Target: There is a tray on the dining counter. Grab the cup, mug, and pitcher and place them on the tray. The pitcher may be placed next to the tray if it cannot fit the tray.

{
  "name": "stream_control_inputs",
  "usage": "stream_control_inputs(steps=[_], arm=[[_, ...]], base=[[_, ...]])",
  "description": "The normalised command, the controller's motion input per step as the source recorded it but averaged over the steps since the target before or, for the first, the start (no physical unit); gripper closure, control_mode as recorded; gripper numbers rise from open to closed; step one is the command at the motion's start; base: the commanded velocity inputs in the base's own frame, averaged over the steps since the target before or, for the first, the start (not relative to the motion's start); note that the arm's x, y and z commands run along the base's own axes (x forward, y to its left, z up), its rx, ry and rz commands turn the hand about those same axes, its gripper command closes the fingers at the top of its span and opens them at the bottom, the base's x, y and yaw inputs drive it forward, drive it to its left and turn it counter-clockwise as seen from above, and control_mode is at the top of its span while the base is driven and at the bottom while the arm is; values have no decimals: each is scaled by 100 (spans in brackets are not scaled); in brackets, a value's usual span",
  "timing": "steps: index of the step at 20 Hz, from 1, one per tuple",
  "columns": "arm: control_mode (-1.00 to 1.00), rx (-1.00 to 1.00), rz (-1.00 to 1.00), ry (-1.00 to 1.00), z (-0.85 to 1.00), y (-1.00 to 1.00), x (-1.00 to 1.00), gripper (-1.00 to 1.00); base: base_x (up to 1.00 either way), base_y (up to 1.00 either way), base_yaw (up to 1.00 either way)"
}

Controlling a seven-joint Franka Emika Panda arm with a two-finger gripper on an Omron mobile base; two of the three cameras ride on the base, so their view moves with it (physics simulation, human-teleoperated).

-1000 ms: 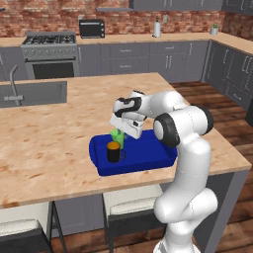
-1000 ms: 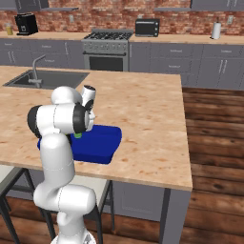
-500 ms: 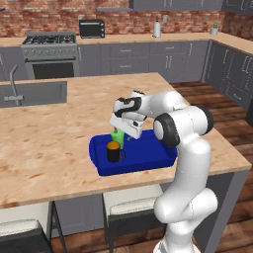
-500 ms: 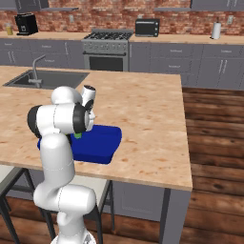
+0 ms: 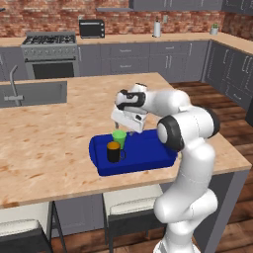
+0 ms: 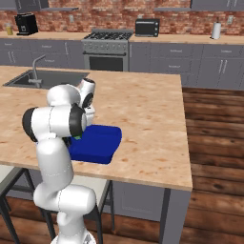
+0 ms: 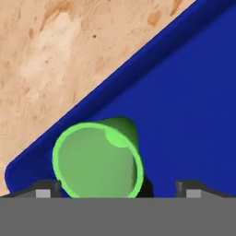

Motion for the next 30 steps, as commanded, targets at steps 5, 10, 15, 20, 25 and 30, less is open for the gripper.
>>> stream_control_inputs(steps=[5,10,15,20,25,30], arm=[[-100,-2,7,-6,52,8,-60,-100],[-100,-13,10,-30,55,1,-97,-100],[-100,-12,11,-29,69,-12,-100,-100],[-100,0,6,-6,91,-21,-84,-100],[-100,-1,6,0,78,-25,-88,-100],[-100,-16,3,0,42,-25,-83,-100]], base=[[0,0,0],[0,0,0],[0,0,0],[0,0,0],[0,0,0],[0,0,0]])
